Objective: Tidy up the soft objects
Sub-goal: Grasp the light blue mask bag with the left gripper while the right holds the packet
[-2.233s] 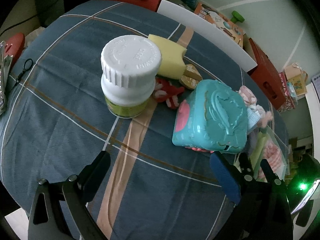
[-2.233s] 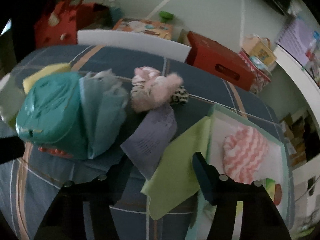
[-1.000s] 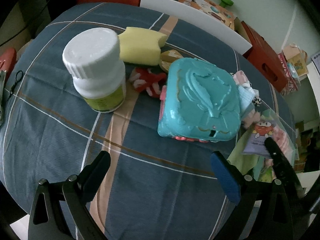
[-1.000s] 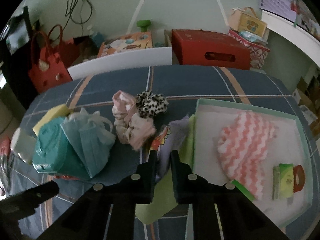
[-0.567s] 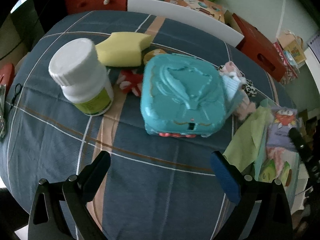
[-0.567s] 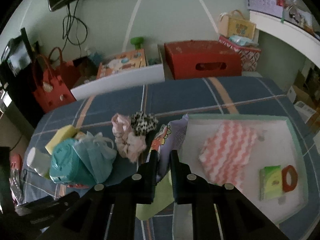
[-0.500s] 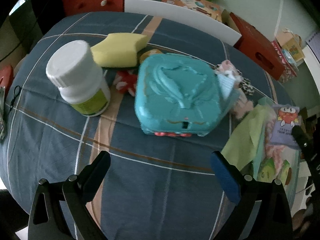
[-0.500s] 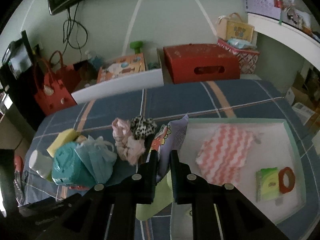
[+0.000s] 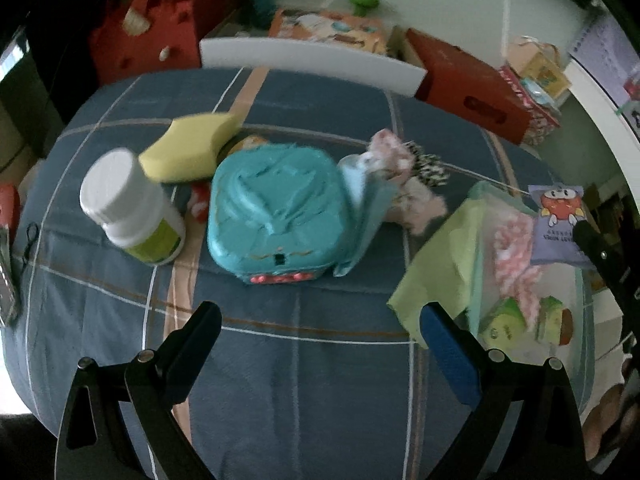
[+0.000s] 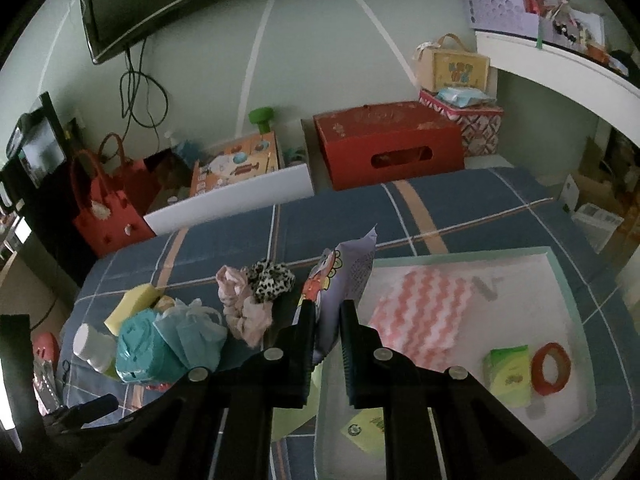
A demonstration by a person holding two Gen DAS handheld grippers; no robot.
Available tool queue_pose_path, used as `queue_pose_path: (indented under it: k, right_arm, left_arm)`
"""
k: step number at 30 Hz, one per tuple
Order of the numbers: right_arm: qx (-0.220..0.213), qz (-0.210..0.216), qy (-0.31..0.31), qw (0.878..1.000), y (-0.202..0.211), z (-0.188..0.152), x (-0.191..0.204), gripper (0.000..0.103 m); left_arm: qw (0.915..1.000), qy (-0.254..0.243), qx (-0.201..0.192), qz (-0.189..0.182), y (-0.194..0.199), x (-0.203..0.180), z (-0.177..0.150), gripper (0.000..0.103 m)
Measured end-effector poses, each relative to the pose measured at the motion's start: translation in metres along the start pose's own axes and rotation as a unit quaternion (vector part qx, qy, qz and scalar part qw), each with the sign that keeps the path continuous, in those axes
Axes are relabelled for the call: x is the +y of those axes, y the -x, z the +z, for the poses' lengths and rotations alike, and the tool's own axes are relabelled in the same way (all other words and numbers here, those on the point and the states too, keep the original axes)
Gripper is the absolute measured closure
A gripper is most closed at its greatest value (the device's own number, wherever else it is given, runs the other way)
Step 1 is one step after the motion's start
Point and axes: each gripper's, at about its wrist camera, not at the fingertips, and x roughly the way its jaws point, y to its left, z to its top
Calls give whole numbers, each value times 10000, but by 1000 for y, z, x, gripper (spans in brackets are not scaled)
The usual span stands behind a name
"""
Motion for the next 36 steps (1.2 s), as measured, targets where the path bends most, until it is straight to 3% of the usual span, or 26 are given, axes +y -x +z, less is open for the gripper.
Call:
queue_pose_path:
  k: [13, 17, 21, 23, 24, 28, 36]
  right_arm:
    - [15, 65, -402, 9992, 2, 8, -27, 90]
    - [34, 62, -461, 9989, 1, 9, -31, 90]
    - [47, 27, -507, 9987, 0, 9, -33, 90]
    - [69, 11, -518, 9986, -1, 9, -34, 90]
    - [78, 5, -519, 9986, -1, 9, -34, 90]
    - [106, -9, -492, 9987, -3, 8, -33, 90]
    - [124, -45, -482, 9987, -4, 7, -32, 90]
  left_arm:
    - [9985, -193, -467, -224, 28, -25, 41, 5]
    - [9991, -150, -386, -110, 16, -24, 62, 22]
    - [9995, -114, -293, -68, 2, -23, 72, 24]
    - [9996, -133, -239, -44, -5, -23, 74, 43]
    - [9997, -142, -169, -52, -9, -24, 75, 47]
    - [9998, -170, -96, -101, -21, -26, 75, 52]
    - [9980, -481, -237, 324, -23, -36, 69, 65]
